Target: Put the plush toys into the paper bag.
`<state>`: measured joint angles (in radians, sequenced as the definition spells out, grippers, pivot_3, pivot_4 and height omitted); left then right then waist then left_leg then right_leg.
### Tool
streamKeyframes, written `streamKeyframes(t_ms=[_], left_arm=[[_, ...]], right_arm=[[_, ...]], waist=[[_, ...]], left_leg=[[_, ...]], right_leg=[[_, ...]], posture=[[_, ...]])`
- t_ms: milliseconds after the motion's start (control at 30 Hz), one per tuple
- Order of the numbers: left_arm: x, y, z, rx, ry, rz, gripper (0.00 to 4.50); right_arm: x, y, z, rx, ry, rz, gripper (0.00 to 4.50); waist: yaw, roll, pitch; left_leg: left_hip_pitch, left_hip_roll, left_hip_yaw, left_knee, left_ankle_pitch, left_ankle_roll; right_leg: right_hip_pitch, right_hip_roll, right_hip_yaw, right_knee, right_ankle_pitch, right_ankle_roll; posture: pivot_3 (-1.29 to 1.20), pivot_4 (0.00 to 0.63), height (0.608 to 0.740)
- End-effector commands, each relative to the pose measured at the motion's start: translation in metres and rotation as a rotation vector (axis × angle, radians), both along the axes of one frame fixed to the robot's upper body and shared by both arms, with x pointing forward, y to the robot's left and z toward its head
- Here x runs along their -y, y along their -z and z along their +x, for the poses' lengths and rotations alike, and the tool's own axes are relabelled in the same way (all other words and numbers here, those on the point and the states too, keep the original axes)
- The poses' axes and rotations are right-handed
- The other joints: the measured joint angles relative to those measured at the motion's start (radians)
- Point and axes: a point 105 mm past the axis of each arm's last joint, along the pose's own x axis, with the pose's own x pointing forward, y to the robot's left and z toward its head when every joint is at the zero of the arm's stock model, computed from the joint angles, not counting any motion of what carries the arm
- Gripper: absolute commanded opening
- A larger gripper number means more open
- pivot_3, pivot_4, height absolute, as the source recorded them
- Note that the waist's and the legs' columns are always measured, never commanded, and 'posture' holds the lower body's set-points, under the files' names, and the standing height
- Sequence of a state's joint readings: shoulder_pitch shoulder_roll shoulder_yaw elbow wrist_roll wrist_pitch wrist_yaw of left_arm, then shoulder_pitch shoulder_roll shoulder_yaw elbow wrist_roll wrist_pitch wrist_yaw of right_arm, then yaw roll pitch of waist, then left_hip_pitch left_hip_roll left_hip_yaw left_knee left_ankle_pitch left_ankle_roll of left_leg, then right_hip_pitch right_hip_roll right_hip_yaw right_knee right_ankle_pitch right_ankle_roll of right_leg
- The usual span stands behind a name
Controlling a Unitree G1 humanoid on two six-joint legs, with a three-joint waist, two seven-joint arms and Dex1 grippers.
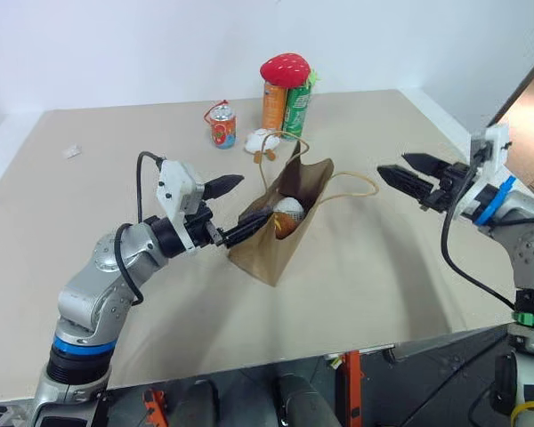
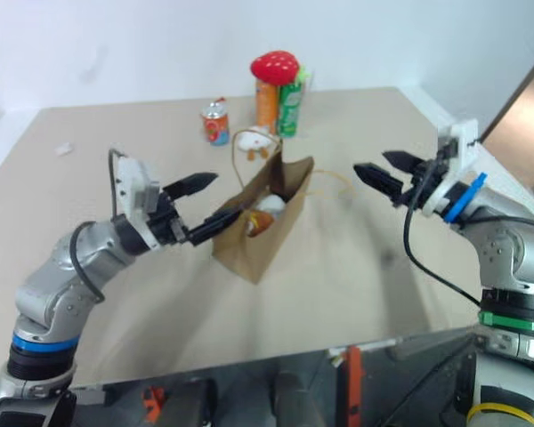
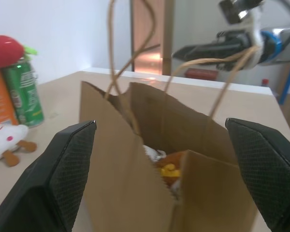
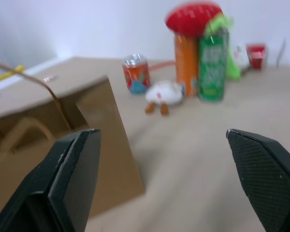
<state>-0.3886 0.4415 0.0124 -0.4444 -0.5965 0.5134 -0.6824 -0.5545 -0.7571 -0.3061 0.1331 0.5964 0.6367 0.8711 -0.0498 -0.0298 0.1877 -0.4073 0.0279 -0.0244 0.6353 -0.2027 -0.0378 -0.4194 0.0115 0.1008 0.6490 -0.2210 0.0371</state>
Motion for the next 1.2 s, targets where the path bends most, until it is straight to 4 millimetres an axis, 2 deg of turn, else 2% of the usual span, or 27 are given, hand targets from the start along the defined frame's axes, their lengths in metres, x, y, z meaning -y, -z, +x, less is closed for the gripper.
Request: streamKeyframes(t_ms=[33, 67, 100, 133, 167, 200, 233, 333, 467, 700, 833, 967, 1200], left_arm=[[-0.016, -0.010, -0.005, 0.079, -0.039, -0.004, 4.50], [-0.020, -0.010, -0.005, 0.086, -0.055, -0.003, 4.50], [-0.024, -0.009, -0.006, 0.090, -0.069, -0.002, 4.50], [-0.028, -0.003, -0.010, 0.086, -0.073, 0.017, 4.50], [-0.029, 0.000, -0.013, 0.081, -0.072, 0.030, 4.50], [-0.031, 0.004, -0.015, 0.076, -0.070, 0.038, 4.50], [-0.031, 0.009, -0.020, 0.068, -0.061, 0.056, 4.50], [-0.029, 0.021, -0.030, 0.053, -0.036, 0.101, 4.50], [-0.020, 0.030, -0.034, 0.029, -0.007, 0.110, 4.50], [-0.007, 0.030, -0.030, 0.034, 0.023, 0.117, 4.50], [-0.004, 0.030, -0.027, 0.034, 0.013, 0.108, 4.50], [-0.001, 0.030, -0.028, 0.040, 0.025, 0.112, 4.50], [0.003, 0.027, -0.023, 0.062, 0.012, 0.107, 4.50]], right_arm=[[0.001, 0.004, -0.007, 0.026, -0.014, -0.123, 3.59], [0.001, 0.010, -0.009, 0.018, -0.023, -0.146, 3.26], [-0.001, 0.016, -0.013, 0.008, -0.040, -0.174, 2.45], [-0.008, 0.023, -0.018, -0.007, -0.080, -0.203, 2.45], [-0.012, 0.029, -0.022, -0.016, -0.109, -0.221, 2.12], [-0.017, 0.032, -0.026, -0.023, -0.135, -0.233, 1.53], [-0.027, 0.036, -0.032, -0.026, -0.185, -0.256, 1.31], [-0.053, 0.036, -0.047, -0.015, -0.307, -0.283, 0.03], [-0.093, 0.022, -0.058, 0.054, -0.439, -0.277, 0.03], [-0.131, 0.013, -0.064, 0.107, -0.534, -0.246, 0.03], [-0.145, 0.021, -0.063, 0.108, -0.540, -0.244, 0.03], [-0.156, 0.018, -0.064, 0.122, -0.557, -0.222, 0.03], [-0.164, 0.025, -0.066, 0.120, -0.582, -0.238, 0.03]], waist=[[0.000, 0.000, 0.000], [0.000, 0.000, 0.000], [0.000, 0.000, 0.000], [0.000, 0.000, 0.000], [0.000, 0.000, 0.000], [-0.001, 0.000, 0.000], [-0.001, 0.000, 0.000], [0.000, 0.000, 0.000], [0.000, 0.000, 0.000], [0.002, 0.000, 0.000], [0.002, 0.000, 0.000], [0.002, 0.000, 0.000], [0.001, 0.000, 0.000]], left_leg=[[0.000, 0.000, 0.000, 0.000, 0.000, 0.000], [0.000, 0.000, 0.001, 0.000, 0.000, 0.000], [0.000, 0.000, 0.001, 0.000, 0.000, 0.000], [0.000, 0.000, 0.001, 0.000, 0.000, 0.000], [0.000, 0.000, 0.003, 0.000, 0.000, 0.000], [0.001, 0.000, 0.003, 0.000, 0.000, 0.000], [0.000, 0.000, 0.003, 0.000, 0.000, 0.000], [0.000, 0.000, 0.003, 0.000, 0.000, 0.000], [0.000, 0.001, 0.004, 0.002, 0.000, 0.000], [0.000, 0.000, 0.004, 0.002, 0.001, 0.001], [-0.001, 0.000, 0.004, 0.001, 0.001, 0.001], [-0.001, 0.000, 0.004, 0.000, 0.001, 0.001], [-0.001, 0.000, 0.004, 0.001, 0.001, 0.001]], right_leg=[[0.000, 0.000, 0.000, 0.000, 0.000, 0.000], [0.000, 0.000, 0.001, 0.000, 0.000, 0.000], [0.000, 0.000, 0.001, 0.000, 0.000, 0.000], [0.000, 0.000, 0.001, 0.000, 0.000, 0.000], [-0.001, 0.000, 0.002, 0.000, 0.000, 0.000], [-0.001, 0.000, 0.002, 0.000, 0.000, 0.000], [-0.001, 0.000, 0.003, 0.000, 0.000, 0.000], [-0.001, 0.000, 0.003, 0.000, 0.000, 0.000], [-0.001, 0.000, 0.003, 0.000, -0.001, -0.001], [-0.001, 0.000, 0.004, 0.000, -0.001, -0.002], [-0.001, 0.000, 0.005, 0.000, 0.001, 0.001], [-0.002, 0.000, 0.004, 0.000, 0.001, 0.001], [-0.002, 0.000, 0.005, 0.000, 0.001, 0.001]], posture=[[0.00, 0.150, 0.740], [0.00, 0.150, 0.740], [0.00, 0.150, 0.740], [0.00, 0.150, 0.740], [0.00, 0.150, 0.740], [0.00, 0.150, 0.740], [0.00, 0.150, 0.740], [0.00, 0.150, 0.740], [0.00, 0.150, 0.740], [0.00, 0.150, 0.740], [0.00, 0.150, 0.740], [0.00, 0.150, 0.740], [0.00, 0.150, 0.740]])
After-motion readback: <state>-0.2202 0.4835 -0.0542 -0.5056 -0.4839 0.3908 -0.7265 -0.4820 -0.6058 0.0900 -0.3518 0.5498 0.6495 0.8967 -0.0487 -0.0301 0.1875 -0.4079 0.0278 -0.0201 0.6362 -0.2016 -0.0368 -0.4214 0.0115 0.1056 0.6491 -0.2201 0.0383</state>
